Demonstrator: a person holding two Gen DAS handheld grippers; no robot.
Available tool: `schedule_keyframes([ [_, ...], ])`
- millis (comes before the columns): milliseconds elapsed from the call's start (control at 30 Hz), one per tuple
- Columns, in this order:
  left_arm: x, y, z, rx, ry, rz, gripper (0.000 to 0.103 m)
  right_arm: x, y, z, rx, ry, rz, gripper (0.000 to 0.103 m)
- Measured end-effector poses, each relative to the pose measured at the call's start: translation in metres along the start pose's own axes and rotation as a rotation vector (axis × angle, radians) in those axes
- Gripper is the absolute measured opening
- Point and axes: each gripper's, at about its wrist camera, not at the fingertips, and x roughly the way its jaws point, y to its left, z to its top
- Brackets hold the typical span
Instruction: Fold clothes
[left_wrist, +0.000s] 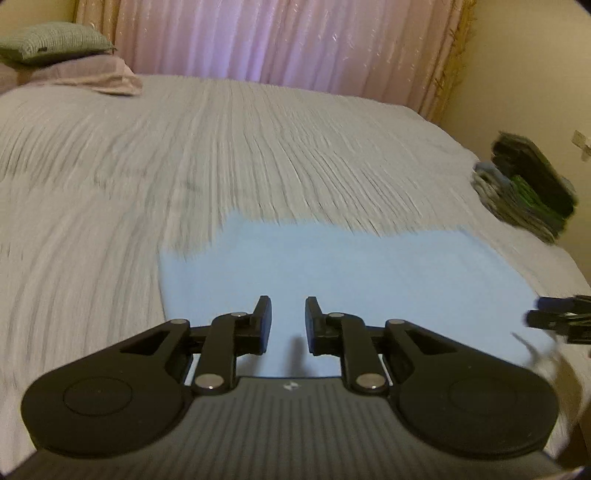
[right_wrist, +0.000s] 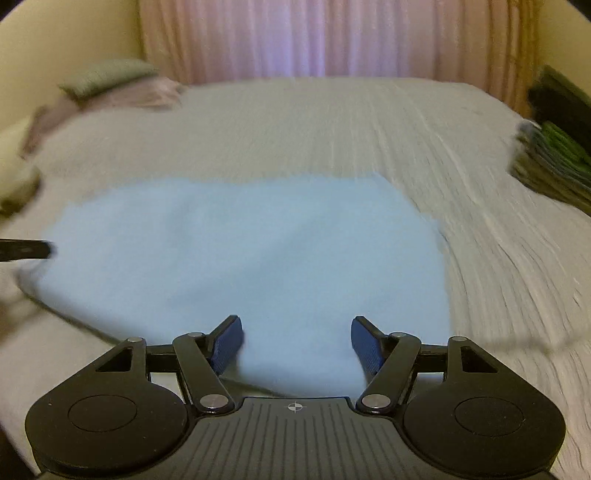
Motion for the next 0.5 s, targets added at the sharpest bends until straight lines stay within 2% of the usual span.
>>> schedule_keyframes([
  [100, -0.005, -0.008, -0.029, -0.004, 0.040, 0.042, 0.016, -0.004, -0.020, -0.011, 0.050, -0.014, -0.059, 0.068],
  [200, -0.009, 0.003, -0.041, -0.038, 0.028, 0.114, 0.017, -0.006, -0.041, -0.012, 0.110, 0.006, -0.143, 0.068],
  [300, -0.016, 0.005, -0.045, -0.057, 0.021, 0.152, 0.017, -0.020, -0.058, -0.014, 0.262, 0.012, -0.092, 0.068],
  [367, -0.023, 0.000, -0.046, -0.057, 0.024, 0.180, 0.017, -0.031, -0.054, -0.013, 0.270, 0.008, -0.112, 0.068],
  [433, -0.032, -0.009, -0.047, -0.055, 0.032, 0.206, 0.016, -0.045, -0.045, -0.012, 0.265, 0.009, -0.147, 0.076],
  [467, -0.038, -0.012, -0.049, -0.070, 0.042, 0.212, 0.016, -0.054, -0.039, -0.014, 0.270, 0.010, -0.168, 0.092],
  [500, -0.045, -0.016, -0.050, -0.085, 0.052, 0.218, 0.017, -0.062, -0.032, -0.017, 0.273, 0.008, -0.181, 0.099],
])
